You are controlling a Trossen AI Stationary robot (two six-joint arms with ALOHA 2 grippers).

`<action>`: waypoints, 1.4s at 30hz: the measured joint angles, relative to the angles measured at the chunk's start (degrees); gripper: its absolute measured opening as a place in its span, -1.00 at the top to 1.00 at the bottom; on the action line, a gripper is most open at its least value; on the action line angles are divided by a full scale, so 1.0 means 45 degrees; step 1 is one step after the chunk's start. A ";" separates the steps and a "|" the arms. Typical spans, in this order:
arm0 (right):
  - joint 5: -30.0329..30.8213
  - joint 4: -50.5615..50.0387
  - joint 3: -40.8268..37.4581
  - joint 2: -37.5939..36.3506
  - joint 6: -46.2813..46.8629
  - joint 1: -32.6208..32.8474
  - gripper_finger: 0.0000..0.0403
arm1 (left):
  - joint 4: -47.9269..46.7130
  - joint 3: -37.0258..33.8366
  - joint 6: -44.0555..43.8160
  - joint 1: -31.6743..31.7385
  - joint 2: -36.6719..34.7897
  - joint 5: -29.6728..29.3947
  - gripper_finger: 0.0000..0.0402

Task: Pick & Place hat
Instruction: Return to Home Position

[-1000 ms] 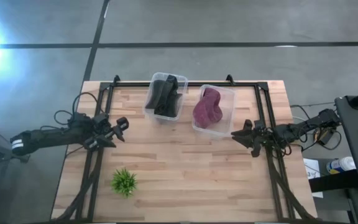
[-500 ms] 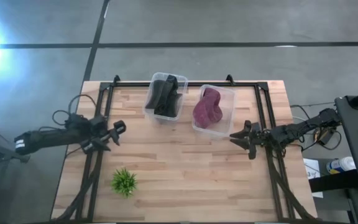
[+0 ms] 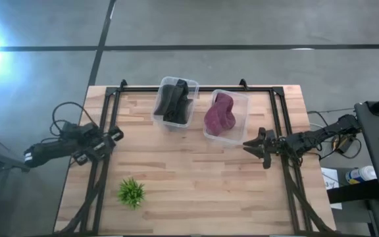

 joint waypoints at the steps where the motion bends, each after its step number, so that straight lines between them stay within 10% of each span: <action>1: 0.0000 0.0000 0.0000 0.0000 0.0000 0.0000 0.40 | -0.0005 0.0000 0.0000 -0.0022 -0.0212 -0.0006 0.17; 9: 0.0001 0.0005 0.0000 0.0000 0.0000 0.0000 0.35 | 0.0127 -0.0005 -0.2208 -0.0104 -0.1351 0.0578 0.17; 19: 0.0000 0.0005 0.0000 0.0000 0.0000 0.0000 0.41 | -0.0032 -0.0029 0.2867 -0.0163 -0.1356 0.8882 0.17; 36: 0.0000 0.0010 0.0005 0.0000 -0.0001 0.0000 0.36 | -0.2254 -0.0039 0.2939 -0.0783 -0.1366 0.5559 0.17; 42: 0.0002 0.0010 0.0005 0.0000 -0.0005 -0.0005 0.40 | -0.1879 -0.0039 0.3760 -0.1121 -0.1366 0.1044 0.17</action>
